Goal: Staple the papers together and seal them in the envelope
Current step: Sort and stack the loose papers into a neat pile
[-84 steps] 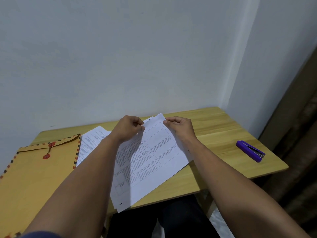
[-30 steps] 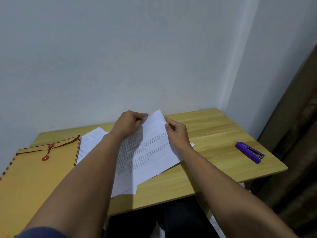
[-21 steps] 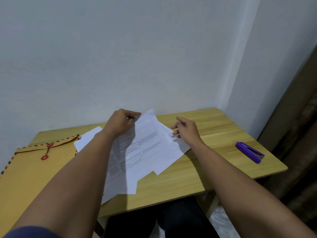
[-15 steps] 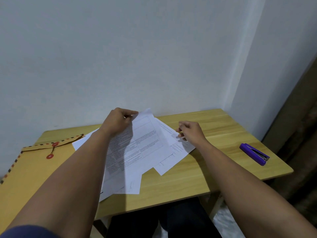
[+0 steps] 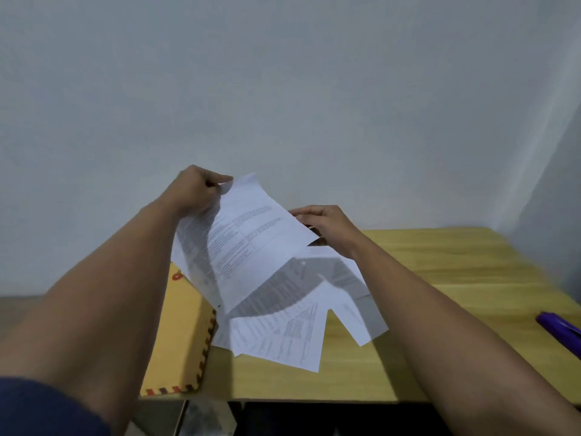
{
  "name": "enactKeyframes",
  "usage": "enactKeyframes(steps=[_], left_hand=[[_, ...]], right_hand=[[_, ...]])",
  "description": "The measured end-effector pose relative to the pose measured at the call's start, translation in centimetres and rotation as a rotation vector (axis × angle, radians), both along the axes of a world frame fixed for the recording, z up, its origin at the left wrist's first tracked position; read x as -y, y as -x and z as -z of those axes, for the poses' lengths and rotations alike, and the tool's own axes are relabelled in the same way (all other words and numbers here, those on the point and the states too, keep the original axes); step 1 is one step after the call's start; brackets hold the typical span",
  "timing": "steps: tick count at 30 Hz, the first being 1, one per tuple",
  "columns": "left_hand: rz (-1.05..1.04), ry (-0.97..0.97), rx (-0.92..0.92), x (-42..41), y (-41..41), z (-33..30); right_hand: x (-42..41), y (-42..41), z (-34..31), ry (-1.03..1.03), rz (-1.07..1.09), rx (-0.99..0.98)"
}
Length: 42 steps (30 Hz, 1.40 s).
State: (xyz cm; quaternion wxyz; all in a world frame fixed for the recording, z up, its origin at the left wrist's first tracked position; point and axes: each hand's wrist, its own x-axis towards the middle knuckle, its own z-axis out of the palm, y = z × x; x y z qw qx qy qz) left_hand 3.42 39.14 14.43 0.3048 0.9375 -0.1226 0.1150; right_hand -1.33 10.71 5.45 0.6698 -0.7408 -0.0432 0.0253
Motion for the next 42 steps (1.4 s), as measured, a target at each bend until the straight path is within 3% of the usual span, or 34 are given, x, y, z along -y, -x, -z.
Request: enactKeyframes(steps=[4, 7, 9, 13, 16, 21, 28, 32, 42], left_hand=[[-0.130, -0.016, -0.016, -6.0, -0.1, -1.3], [-0.170, -0.013, -0.076, -9.3, -0.1, 0.2], [-0.188, -0.035, -0.126, -11.0, -0.4, 2.4], [-0.199, -0.059, -0.165, -13.2, -1.3, 7.6], [-0.197, -0.030, -0.158, -13.8, -1.9, 10.5], [-0.170, 0.039, -0.189, -14.0, -3.4, 12.9], [-0.160, 0.112, -0.215, -14.3, -5.2, 14.3], [-0.145, 0.150, -0.229, -14.7, -5.7, 14.8], [-0.168, 0.187, -0.195, -14.3, -5.3, 14.9]], right_hand=[[-5.3, -2.5, -1.0, -0.009, -0.126, -0.015], [-8.1, -4.2, 0.2, 0.038, -0.095, -0.060], [-9.1, -5.5, 1.9, 0.170, -0.044, -0.088], [-9.7, -8.3, 5.8, 0.659, 0.050, -0.085], [-10.2, -10.1, 6.6, 0.795, 0.078, -0.035], [-12.0, -14.2, 6.6, 0.943, -0.142, 0.047], [-14.8, -17.7, 7.6, 1.287, -0.408, -0.026], [-15.3, -19.1, 7.2, 1.368, -0.414, 0.007], [-14.5, -19.7, 7.4, 1.258, -0.330, 0.051]])
